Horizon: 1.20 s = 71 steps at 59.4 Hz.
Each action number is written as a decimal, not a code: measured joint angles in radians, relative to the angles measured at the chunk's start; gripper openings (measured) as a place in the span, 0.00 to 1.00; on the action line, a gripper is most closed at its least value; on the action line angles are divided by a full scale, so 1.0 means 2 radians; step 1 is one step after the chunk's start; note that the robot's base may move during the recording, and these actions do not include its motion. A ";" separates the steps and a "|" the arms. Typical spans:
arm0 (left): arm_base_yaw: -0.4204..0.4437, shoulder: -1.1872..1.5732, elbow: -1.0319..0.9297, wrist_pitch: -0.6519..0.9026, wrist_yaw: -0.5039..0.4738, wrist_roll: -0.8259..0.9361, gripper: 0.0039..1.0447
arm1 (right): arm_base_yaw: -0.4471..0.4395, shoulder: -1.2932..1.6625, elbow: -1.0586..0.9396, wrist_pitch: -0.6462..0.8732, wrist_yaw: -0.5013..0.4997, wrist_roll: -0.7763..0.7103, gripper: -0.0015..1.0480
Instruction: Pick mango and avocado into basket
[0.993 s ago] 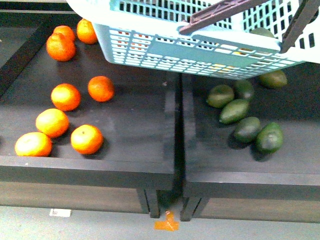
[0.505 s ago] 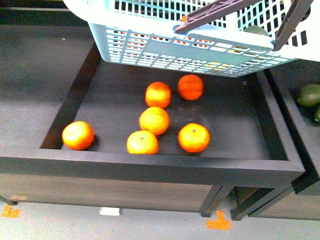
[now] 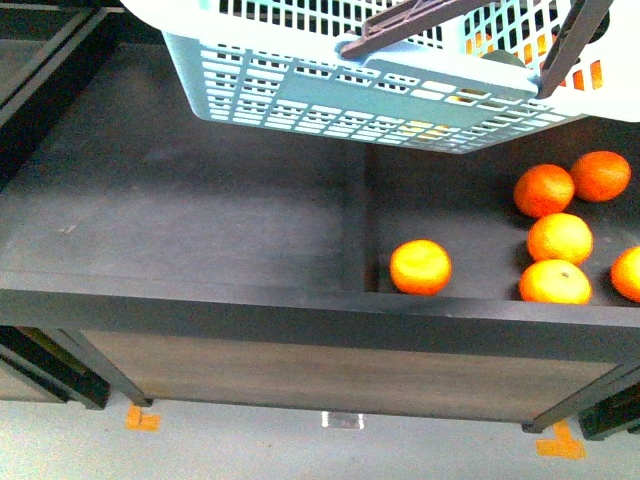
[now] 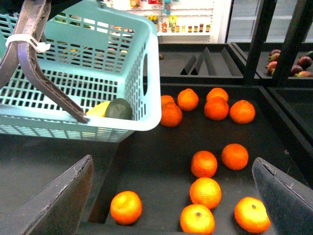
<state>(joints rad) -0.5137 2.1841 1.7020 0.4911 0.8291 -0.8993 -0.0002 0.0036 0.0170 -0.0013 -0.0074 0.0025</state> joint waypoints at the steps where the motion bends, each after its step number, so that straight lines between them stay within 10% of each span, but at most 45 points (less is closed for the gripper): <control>1: 0.001 0.000 0.000 0.000 -0.003 0.002 0.05 | 0.000 0.000 0.000 0.000 0.000 0.000 0.92; 6: -0.001 0.000 0.000 -0.007 -0.031 0.002 0.05 | 0.000 0.000 0.000 0.000 0.001 0.000 0.92; 14: -0.025 0.023 0.071 -0.109 -0.377 -0.098 0.05 | 0.000 0.000 0.000 0.000 0.002 0.000 0.92; 23: -0.013 0.117 0.211 -0.157 -0.554 -0.143 0.05 | 0.000 0.000 0.000 0.000 0.004 0.000 0.92; 44: 0.060 0.249 0.351 -0.057 -0.678 -0.207 0.05 | 0.000 0.000 0.000 0.000 0.004 0.000 0.92; 71: 0.069 0.439 0.499 0.024 -0.664 -0.281 0.05 | 0.000 0.000 0.000 0.000 0.004 0.000 0.92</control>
<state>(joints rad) -0.3759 3.0615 2.7007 0.5385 -0.4995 -1.4605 -0.0002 0.0036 0.0170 -0.0013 0.0002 0.0025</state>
